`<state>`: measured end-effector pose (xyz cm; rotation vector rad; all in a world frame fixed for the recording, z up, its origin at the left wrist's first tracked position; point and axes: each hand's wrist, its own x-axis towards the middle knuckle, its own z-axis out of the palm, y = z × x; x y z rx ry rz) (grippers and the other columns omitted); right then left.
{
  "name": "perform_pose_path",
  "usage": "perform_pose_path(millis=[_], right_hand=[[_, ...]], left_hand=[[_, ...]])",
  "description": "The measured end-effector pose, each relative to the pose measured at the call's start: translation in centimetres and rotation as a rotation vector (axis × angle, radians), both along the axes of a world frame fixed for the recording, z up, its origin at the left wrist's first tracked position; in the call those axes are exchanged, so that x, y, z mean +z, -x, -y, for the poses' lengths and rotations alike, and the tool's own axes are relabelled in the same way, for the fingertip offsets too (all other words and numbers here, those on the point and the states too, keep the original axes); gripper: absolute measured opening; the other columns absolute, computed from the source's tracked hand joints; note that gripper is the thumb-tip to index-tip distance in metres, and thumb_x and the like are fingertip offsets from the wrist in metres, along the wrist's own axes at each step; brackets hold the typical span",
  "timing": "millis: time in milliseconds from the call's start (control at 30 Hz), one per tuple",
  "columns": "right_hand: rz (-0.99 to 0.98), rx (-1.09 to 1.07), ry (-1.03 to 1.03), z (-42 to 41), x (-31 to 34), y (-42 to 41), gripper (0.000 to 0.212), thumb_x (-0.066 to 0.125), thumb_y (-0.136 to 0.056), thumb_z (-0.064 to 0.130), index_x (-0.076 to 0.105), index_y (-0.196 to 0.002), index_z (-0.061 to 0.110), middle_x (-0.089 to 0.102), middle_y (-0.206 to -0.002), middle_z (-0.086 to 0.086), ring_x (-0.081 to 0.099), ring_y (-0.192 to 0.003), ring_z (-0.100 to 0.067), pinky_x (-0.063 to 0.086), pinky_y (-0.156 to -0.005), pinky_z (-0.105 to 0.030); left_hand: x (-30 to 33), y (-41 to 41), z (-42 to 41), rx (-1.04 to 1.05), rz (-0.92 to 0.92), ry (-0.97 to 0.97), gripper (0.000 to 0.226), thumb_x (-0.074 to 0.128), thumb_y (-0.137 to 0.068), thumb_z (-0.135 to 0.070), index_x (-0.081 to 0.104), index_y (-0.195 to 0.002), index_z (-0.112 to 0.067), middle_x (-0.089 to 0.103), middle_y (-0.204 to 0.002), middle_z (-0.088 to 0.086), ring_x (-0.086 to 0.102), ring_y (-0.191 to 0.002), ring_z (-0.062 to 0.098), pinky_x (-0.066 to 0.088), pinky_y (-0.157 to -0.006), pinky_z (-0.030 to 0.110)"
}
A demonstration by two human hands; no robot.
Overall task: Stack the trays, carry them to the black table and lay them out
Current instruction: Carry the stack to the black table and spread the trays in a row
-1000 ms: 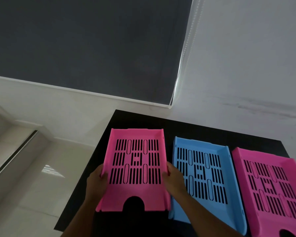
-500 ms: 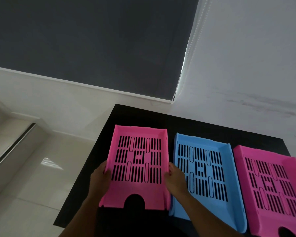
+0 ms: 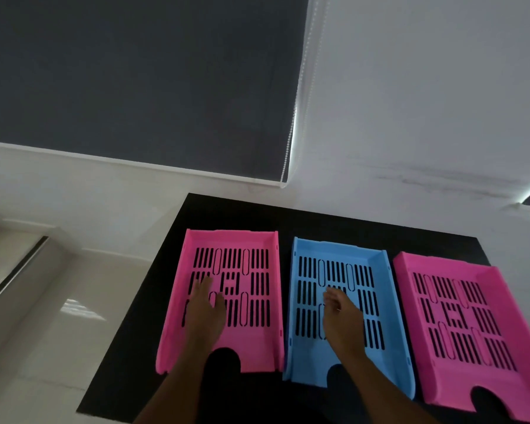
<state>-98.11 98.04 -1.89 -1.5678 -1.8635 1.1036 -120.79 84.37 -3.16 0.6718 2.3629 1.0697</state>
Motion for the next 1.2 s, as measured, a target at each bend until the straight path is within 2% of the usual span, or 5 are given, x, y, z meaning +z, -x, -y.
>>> perform_pose_path(millis=[133, 433, 667, 867, 1200], right_hand=[[0.025, -0.203, -0.033, -1.6, -0.7, -4.8, 0.037, 0.052, -0.097, 0.003, 0.057, -0.134, 0.004, 0.06, -0.136, -0.014, 0.056, -0.127, -0.029, 0.045, -0.107, -0.04], [0.386, -0.321, -0.015, -4.4, -4.1, -14.5, 0.069, 0.066, -0.088, 0.028, 0.038, -0.146, 0.004, 0.037, -0.153, -0.021, 0.035, -0.142, -0.038, 0.033, -0.114, -0.059], [0.236, -0.2, 0.123, -5.1, -4.3, -15.3, 0.071, 0.054, -0.098, 0.033, 0.019, -0.156, 0.01, 0.03, -0.16, -0.009, 0.034, -0.145, -0.035, 0.031, -0.116, -0.054], [0.183, -0.106, 0.106, -6.1, -5.6, -16.0, 0.046, 0.052, -0.098, 0.021, 0.041, -0.142, 0.01, 0.068, -0.11, -0.021, 0.073, -0.09, -0.027, 0.063, -0.08, -0.046], [0.171, -0.054, 0.075, -6.3, -4.7, -16.7, 0.026, 0.049, -0.101, 0.014, 0.052, -0.125, 0.007, 0.064, -0.069, -0.002, 0.062, -0.052, -0.008, 0.051, -0.048, -0.017]], left_hand=[[0.6, -5.6, -2.8, -0.188, 0.094, 0.074, 0.059, 0.05, -0.099, -0.034, 0.029, -0.152, -0.017, 0.035, -0.157, 0.007, 0.035, -0.144, 0.028, 0.026, -0.116, 0.044], [-1.6, -11.8, -6.2, -0.278, 0.257, 0.081, 0.079, 0.057, -0.096, -0.028, 0.005, -0.155, -0.022, 0.043, -0.15, 0.021, 0.061, -0.117, 0.041, 0.048, -0.103, 0.051], [-2.2, -12.9, -6.8, -0.294, 0.177, 0.132, 0.068, 0.043, -0.103, -0.022, 0.002, -0.156, -0.018, 0.043, -0.06, -0.002, 0.035, -0.043, 0.002, 0.039, -0.043, 0.015], [-2.3, -14.2, -6.9, -0.269, 0.138, 0.115, 0.061, 0.041, -0.103, -0.017, 0.009, -0.155, -0.018, 0.039, -0.06, -0.002, 0.033, -0.043, 0.002, 0.033, -0.039, 0.015], [-2.7, -14.5, -7.3, -0.249, 0.139, 0.095, 0.058, 0.042, -0.103, -0.017, 0.014, -0.154, -0.013, 0.039, -0.057, -0.002, 0.032, -0.04, 0.001, 0.032, -0.038, 0.015]])
